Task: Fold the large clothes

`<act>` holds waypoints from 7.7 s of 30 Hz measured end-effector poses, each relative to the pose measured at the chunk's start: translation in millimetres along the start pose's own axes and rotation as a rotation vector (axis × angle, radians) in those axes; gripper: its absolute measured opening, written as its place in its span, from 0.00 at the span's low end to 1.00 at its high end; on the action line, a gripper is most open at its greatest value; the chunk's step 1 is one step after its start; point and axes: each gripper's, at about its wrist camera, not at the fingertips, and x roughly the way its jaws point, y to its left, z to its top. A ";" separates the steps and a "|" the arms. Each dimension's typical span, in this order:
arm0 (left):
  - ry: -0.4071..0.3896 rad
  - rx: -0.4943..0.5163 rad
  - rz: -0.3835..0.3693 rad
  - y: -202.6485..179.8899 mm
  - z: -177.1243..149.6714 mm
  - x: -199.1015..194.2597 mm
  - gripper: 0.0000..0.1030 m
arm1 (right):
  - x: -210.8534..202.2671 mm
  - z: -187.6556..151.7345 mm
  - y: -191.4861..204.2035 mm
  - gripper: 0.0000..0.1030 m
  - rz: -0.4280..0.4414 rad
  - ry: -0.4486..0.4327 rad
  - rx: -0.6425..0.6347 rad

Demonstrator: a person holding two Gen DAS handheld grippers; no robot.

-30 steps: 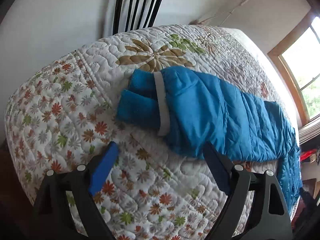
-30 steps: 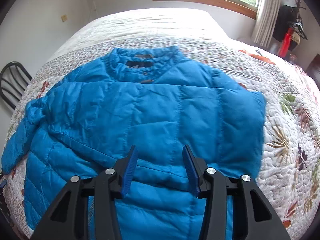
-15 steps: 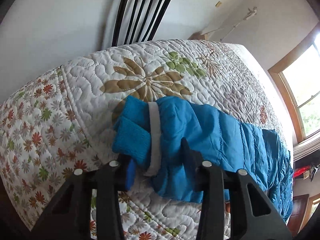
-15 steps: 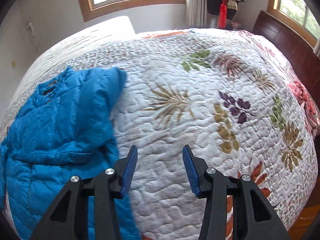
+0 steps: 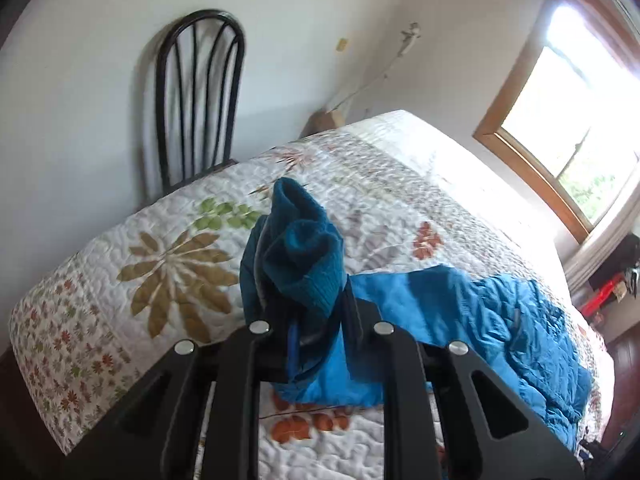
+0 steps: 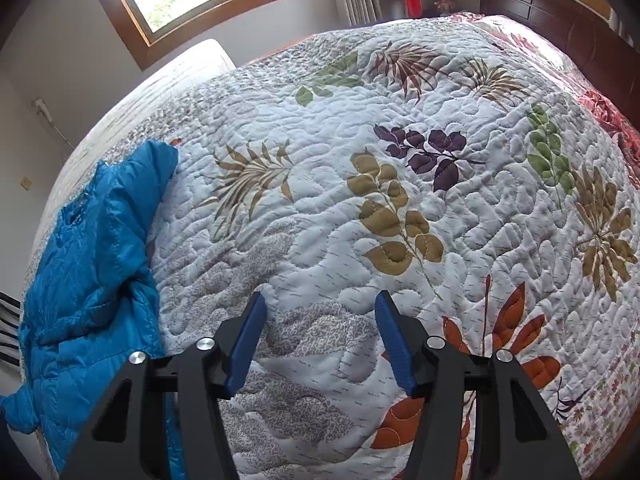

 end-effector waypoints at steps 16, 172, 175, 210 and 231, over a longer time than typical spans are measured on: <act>0.130 0.442 -0.402 -316.2 -74.5 24.4 0.14 | -28.1 -23.3 -90.1 0.55 -0.164 -0.066 0.113; 0.249 0.688 -0.077 -125.9 -244.5 -67.7 0.89 | -133.6 -208.5 99.2 0.67 0.231 -0.004 -0.521; 0.269 0.675 -0.090 -116.9 -257.1 -73.5 0.89 | -135.5 -220.1 91.4 0.67 0.229 0.004 -0.502; 0.448 0.399 -0.246 -69.7 -260.9 -40.9 0.93 | -110.4 -242.4 50.0 0.73 0.297 0.077 -0.391; 0.492 0.279 -0.404 -69.0 -257.6 -49.4 0.14 | -123.5 -231.7 42.7 0.14 0.410 0.043 -0.346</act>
